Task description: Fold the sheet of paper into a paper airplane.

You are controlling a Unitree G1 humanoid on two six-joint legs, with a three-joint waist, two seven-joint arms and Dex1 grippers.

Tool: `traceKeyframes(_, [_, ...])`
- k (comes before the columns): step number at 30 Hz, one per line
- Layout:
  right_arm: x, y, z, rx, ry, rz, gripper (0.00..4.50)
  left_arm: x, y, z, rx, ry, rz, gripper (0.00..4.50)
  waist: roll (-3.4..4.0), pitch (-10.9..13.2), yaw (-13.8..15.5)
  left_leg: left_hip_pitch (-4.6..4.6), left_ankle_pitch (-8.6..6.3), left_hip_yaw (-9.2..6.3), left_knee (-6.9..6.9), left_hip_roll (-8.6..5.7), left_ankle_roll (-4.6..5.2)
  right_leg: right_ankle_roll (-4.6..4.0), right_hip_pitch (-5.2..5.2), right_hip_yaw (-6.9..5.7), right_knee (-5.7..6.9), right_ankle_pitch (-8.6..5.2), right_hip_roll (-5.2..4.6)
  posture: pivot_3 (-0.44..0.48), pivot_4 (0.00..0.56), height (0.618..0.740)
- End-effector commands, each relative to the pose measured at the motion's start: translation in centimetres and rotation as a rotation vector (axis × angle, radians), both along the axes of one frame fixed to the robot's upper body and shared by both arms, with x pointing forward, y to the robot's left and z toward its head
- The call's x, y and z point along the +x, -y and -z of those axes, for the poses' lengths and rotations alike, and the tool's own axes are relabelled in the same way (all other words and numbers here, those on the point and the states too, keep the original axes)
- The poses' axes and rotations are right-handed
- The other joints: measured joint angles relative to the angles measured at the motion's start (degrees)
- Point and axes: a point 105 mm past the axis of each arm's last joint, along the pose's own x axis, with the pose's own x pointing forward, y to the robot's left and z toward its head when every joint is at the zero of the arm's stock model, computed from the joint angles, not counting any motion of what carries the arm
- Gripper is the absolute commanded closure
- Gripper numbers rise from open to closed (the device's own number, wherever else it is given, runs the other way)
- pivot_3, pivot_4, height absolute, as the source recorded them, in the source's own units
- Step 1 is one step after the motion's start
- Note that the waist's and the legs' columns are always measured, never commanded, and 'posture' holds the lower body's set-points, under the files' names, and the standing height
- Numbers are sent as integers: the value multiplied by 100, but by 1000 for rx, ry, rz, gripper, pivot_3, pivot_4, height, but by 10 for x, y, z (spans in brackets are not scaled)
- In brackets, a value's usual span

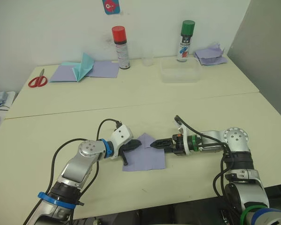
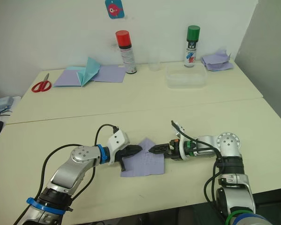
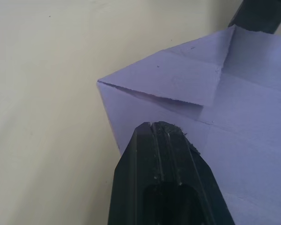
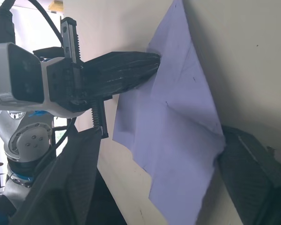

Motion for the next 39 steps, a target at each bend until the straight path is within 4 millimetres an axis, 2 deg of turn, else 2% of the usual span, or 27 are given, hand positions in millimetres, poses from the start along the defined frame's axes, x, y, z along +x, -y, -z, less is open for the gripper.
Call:
traceKeyframes(1, [3,1,-12,50,23,-3,2263,-12,0,29,47,-114,1,4500,0,0,1,0,0,0,0,0,0,0,0,1,0,0,0,0,150,740])
traceKeyframes(7, [5,3,-17,66,33,5,4446,-12,-1,29,50,-116,2,4500,0,0,0,0,0,0,1,0,1,0,0,0,0,0,0,0,150,740])
traceKeyframes(20, [5,-22,-29,153,66,-19,4485,-11,-13,29,52,-149,-33,4500,2,1,-5,0,-1,-1,0,1,1,0,-1,0,1,0,0,0,150,740])
traceKeyframes(28, [5,-41,-22,141,58,-26,4485,-12,-5,27,37,-149,-7,4500,3,1,-12,0,-1,-1,0,1,1,0,-3,1,2,0,0,0,150,740])
traceKeyframes(39, [1,-50,-19,138,72,-59,4485,-18,-8,29,45,-161,-4,4500,5,1,-16,1,-1,-2,-1,1,1,0,-4,1,2,0,1,0,150,740])
